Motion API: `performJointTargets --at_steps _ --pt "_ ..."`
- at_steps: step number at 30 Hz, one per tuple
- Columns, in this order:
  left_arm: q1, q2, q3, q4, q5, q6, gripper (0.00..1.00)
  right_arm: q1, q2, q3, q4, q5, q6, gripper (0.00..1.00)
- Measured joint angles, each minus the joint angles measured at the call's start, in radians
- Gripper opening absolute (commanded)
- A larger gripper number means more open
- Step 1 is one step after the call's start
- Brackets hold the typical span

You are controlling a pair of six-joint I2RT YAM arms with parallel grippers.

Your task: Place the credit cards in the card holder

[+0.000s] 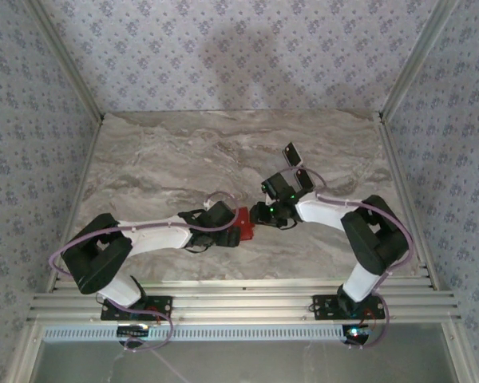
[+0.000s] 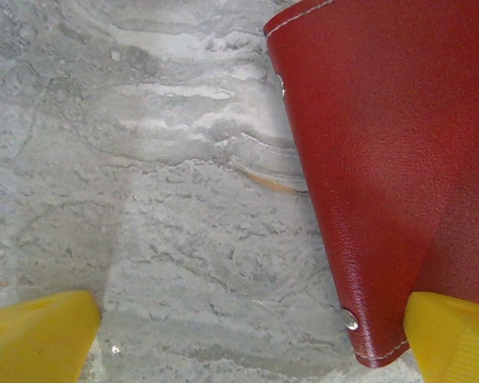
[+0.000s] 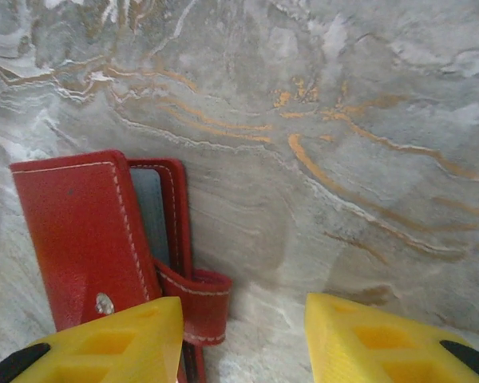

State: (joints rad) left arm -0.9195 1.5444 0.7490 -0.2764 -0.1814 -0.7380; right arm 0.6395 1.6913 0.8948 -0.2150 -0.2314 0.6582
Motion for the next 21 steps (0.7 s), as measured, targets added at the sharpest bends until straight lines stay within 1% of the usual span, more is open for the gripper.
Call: performJointTargets --at_steps 6,14,21 --pt "0.0 -0.005 0.0 -0.009 0.0 -0.006 1.0 -0.011 0.036 0.04 -0.051 0.006 0.0 0.45" --pt "0.001 -0.049 -0.034 -0.039 -0.01 -0.034 1.0 -0.05 0.027 0.004 -0.009 -0.055 0.0 0.45" --pt "0.003 -0.072 -0.058 -0.063 -0.02 -0.041 1.0 -0.062 0.028 -0.005 0.003 -0.074 0.0 0.45"
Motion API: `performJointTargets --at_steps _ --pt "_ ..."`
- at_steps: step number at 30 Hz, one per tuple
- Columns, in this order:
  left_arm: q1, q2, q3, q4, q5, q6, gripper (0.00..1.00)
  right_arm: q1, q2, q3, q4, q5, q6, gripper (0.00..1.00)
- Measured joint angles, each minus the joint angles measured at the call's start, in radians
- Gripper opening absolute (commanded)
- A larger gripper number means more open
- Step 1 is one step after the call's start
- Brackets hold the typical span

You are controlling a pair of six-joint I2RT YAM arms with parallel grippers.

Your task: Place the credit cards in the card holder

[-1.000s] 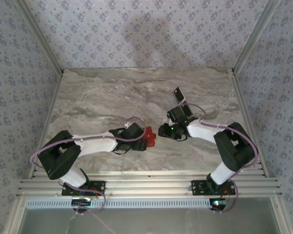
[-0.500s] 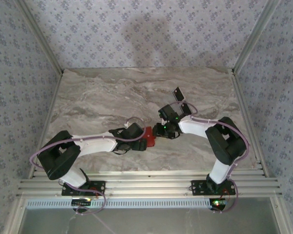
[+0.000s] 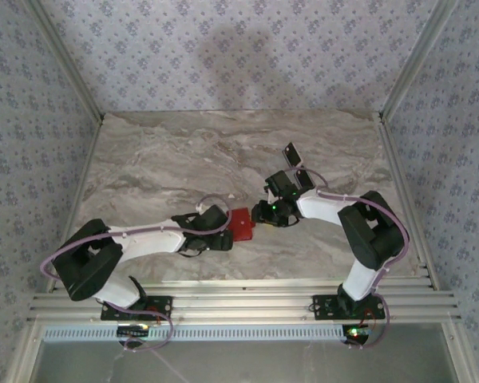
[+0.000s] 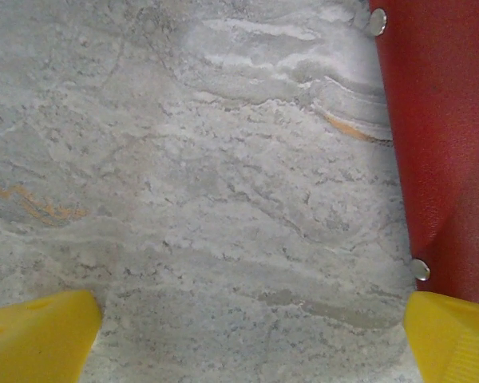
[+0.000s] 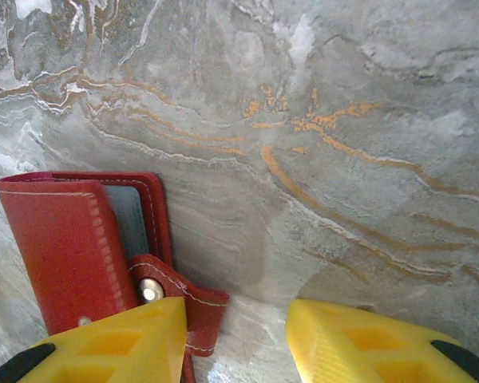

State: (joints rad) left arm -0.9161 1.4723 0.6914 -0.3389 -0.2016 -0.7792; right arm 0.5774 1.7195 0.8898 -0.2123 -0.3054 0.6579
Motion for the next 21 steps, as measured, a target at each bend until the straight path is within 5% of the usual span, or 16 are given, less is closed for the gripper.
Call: performJointTargets --at_steps 10,21 --pt "0.006 -0.003 -0.002 0.0 0.003 0.0 1.0 -0.033 -0.03 -0.058 0.059 -0.037 0.0 0.45" --pt "0.018 -0.016 -0.002 -0.035 0.006 0.0 1.0 -0.109 -0.146 -0.135 0.017 0.053 -0.036 0.47"
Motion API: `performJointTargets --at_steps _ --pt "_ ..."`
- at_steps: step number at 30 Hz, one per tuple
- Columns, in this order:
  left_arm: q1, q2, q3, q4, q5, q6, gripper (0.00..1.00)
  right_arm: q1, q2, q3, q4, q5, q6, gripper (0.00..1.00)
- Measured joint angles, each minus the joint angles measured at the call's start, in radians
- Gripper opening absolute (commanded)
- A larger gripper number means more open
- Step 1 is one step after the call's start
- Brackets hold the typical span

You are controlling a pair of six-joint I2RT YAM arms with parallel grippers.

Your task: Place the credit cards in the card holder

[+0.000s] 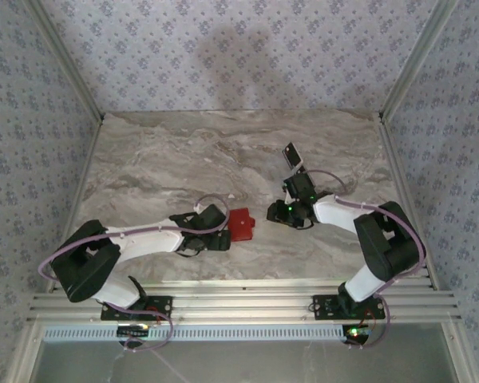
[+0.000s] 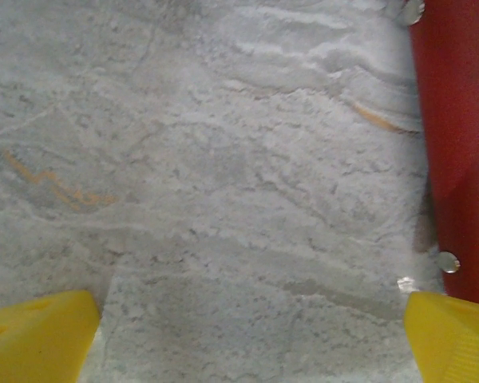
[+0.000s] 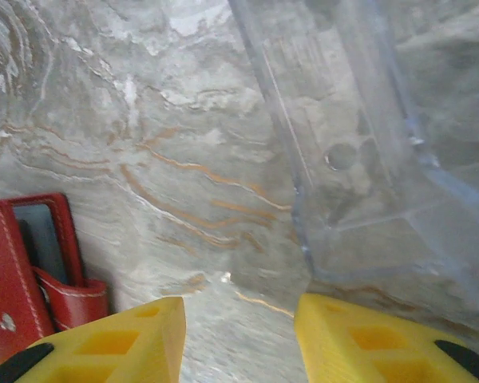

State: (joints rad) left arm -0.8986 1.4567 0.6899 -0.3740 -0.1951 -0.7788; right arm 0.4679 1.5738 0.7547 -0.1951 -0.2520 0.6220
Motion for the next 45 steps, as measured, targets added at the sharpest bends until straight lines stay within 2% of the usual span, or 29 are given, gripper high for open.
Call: performJointTargets --at_steps 5,11,22,35,45 --pt "0.002 -0.002 0.002 -0.021 -0.001 0.004 1.0 0.037 -0.016 0.023 -0.073 0.012 -0.119 0.5" --pt "0.004 -0.002 0.01 -0.044 -0.001 0.004 1.0 0.061 -0.009 0.092 -0.066 -0.066 -0.228 0.53" --pt "0.008 -0.002 0.029 -0.111 -0.001 0.01 1.0 0.1 0.179 0.222 -0.014 -0.158 -0.269 0.54" --pt "0.008 -0.002 0.068 -0.125 -0.002 0.011 1.0 0.14 0.221 0.249 -0.006 -0.21 -0.277 0.47" --pt "0.008 0.017 0.082 -0.126 -0.005 0.011 1.0 0.138 0.186 0.165 0.013 -0.33 -0.303 0.4"
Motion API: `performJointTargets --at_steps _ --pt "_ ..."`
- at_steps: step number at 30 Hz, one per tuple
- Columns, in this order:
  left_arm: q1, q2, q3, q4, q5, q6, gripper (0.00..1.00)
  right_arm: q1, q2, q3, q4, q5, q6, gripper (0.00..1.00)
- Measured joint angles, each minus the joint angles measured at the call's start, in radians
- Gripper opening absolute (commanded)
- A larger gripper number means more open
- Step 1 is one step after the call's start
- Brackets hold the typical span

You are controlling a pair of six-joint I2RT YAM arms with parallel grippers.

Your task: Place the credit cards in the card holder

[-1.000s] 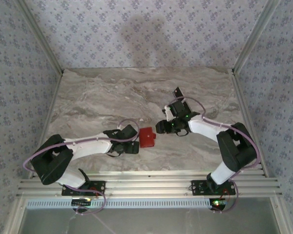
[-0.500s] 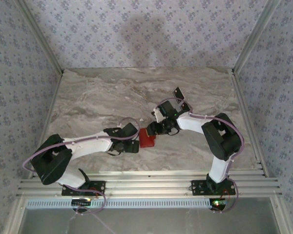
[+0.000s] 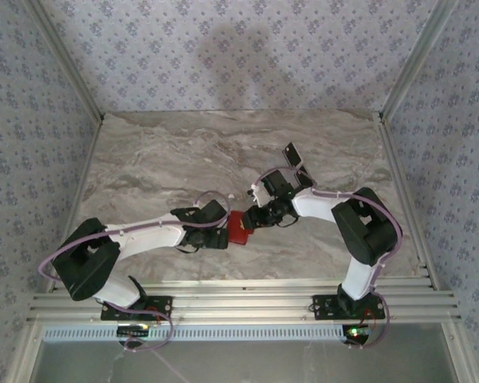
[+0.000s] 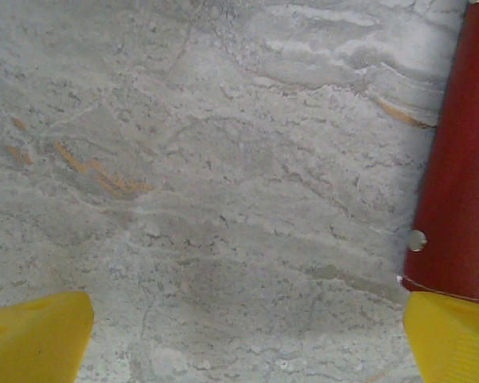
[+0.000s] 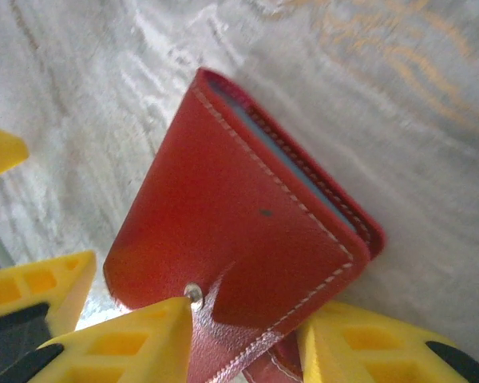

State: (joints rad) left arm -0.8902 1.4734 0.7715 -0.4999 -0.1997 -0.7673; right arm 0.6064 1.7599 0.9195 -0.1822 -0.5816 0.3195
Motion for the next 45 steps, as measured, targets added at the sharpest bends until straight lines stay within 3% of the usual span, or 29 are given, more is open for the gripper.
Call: performJointTargets --at_steps 7,20,25,27,28,30,36,45 --pt "0.0 0.001 0.003 -0.002 -0.003 0.0 1.0 -0.008 -0.008 -0.032 0.0 -0.084 -0.022 0.35" --pt "0.0 0.004 0.004 -0.002 -0.011 0.0 1.0 -0.013 -0.008 -0.054 0.0 -0.169 -0.056 0.0" --pt "0.002 0.007 0.005 -0.002 -0.011 0.0 1.0 -0.031 -0.008 -0.075 0.001 -0.182 -0.059 0.0" --pt "0.002 0.008 0.005 -0.002 -0.011 0.0 1.0 -0.04 -0.012 -0.081 -0.001 -0.188 -0.06 0.3" --pt "0.003 0.008 0.005 -0.002 -0.011 0.0 1.0 -0.043 -0.013 -0.083 -0.003 -0.19 -0.061 0.38" --pt "0.003 0.008 0.006 -0.002 -0.011 0.0 1.0 -0.045 -0.014 -0.085 -0.005 -0.19 -0.07 0.38" --pt "0.005 0.008 0.006 -0.002 -0.011 0.0 1.0 -0.038 -0.013 -0.085 -0.009 -0.201 -0.082 0.26" --pt "0.007 0.008 0.013 -0.003 -0.018 0.001 1.0 -0.028 -0.009 -0.109 -0.012 -0.233 -0.103 0.26"
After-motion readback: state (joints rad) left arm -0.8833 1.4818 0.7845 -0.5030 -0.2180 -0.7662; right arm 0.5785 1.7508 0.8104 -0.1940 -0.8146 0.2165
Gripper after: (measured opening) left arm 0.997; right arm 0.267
